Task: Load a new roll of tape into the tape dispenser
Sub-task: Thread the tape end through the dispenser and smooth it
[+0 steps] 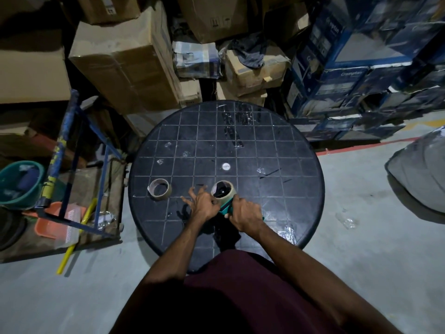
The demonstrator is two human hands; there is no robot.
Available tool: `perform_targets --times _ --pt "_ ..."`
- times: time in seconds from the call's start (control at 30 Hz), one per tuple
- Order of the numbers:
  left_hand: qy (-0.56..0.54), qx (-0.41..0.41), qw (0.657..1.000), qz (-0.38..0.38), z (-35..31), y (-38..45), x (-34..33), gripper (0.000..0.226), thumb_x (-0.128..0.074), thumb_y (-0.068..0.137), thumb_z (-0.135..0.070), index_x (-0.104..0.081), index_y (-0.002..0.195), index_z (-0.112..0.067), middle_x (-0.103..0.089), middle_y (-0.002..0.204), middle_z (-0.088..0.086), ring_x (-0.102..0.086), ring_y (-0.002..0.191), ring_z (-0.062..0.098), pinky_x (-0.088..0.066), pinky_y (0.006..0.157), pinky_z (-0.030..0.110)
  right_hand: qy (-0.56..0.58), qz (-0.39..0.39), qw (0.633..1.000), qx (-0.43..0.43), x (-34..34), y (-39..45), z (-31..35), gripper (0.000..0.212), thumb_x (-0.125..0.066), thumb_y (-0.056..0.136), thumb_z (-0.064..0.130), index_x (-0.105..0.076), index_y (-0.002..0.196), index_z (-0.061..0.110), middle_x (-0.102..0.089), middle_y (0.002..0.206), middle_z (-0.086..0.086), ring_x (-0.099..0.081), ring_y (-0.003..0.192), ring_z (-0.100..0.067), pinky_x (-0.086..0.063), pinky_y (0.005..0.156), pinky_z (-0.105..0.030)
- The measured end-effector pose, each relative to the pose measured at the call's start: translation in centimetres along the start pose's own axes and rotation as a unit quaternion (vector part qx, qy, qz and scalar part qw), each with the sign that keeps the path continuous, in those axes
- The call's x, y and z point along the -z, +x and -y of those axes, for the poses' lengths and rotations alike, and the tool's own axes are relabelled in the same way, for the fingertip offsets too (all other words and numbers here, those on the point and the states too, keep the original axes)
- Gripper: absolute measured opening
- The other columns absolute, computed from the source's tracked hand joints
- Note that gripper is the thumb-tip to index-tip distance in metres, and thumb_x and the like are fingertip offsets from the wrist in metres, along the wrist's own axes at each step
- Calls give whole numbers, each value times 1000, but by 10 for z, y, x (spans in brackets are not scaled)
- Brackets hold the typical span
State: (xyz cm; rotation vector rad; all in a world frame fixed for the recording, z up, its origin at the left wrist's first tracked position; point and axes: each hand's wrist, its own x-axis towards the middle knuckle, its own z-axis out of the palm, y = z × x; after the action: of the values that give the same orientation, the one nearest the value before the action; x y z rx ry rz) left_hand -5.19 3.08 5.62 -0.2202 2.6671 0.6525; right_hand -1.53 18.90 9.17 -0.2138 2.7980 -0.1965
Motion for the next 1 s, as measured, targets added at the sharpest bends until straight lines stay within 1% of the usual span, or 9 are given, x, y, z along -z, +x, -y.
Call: perform_targets --times 0.13,0.27,0.47,0.6,0.67,0.73,0.8,0.9,1.0 --pt "-16 1 1000 5 8 -4 -5 13 -67 77 -25 -69 64 -26 -38 156 -6 -3 149 38 10 112 74 -13 2 1000 6 -3 1 -1 66 -58 95 49 -39 139 5 -65 124 -13 -66 106 -32 -48 84 -41" --pt "-28 -20 999 -24 13 -6 -10 11 -70 77 -28 -75 69 -23 -43 151 -7 -10 145 33 9 112 72 -29 -4 999 17 -5 2 -1 59 -56 95 48 -43 133 6 -67 119 -12 -68 102 -32 -48 79 -39" --pt "-83 -29 993 -74 20 -4 -17 14 -77 72 -25 -73 60 -18 -50 142 -12 -19 139 27 9 114 63 -40 -14 999 21 -5 3 2 58 -57 95 47 -43 133 7 -68 117 -10 -68 100 -30 -48 77 -37" --pt "-86 -51 990 -95 23 0 -21 12 -77 68 -25 -71 60 -18 -52 137 -16 -22 135 24 -4 117 59 -35 -14 999 15 -5 5 2 56 -59 94 47 -43 130 8 -68 116 -9 -69 97 -28 -47 74 -36" --pt "-78 -49 991 -94 31 7 -26 12 -73 67 -32 -71 65 -21 -50 135 -15 -23 132 22 -12 116 59 -30 -18 999 18 -5 7 3 53 -59 94 46 -44 128 8 -69 115 -9 -69 96 -28 -44 71 -35" --pt "-75 -31 992 -100 37 12 -30 21 -65 65 -40 -71 76 -23 -47 134 -11 -24 129 21 -25 112 50 -30 -22 999 21 -5 7 3 50 -58 94 45 -45 126 8 -69 114 -9 -69 94 -27 -40 68 -34" --pt "-81 -49 990 -102 33 8 -25 18 -67 67 -33 -72 73 -18 -47 134 -10 -23 128 22 -23 109 41 -33 -24 999 22 -5 8 4 50 -58 95 44 -45 126 8 -68 114 -9 -69 94 -27 -41 68 -34" --pt "-63 -100 985 -124 23 -3 -12 8 -74 67 -21 -74 60 -16 -49 130 -9 -23 126 23 -21 112 54 -28 -26 999 20 -5 9 6 50 -59 94 45 -45 125 9 -68 115 -9 -69 96 -28 -46 72 -36" --pt "-47 -108 986 -122 20 -6 -6 8 -75 68 -21 -75 61 -16 -49 127 -7 -22 124 20 -20 112 61 -22 -30 999 17 -6 9 6 50 -60 93 44 -45 125 8 -68 115 -10 -69 97 -29 -47 73 -36"
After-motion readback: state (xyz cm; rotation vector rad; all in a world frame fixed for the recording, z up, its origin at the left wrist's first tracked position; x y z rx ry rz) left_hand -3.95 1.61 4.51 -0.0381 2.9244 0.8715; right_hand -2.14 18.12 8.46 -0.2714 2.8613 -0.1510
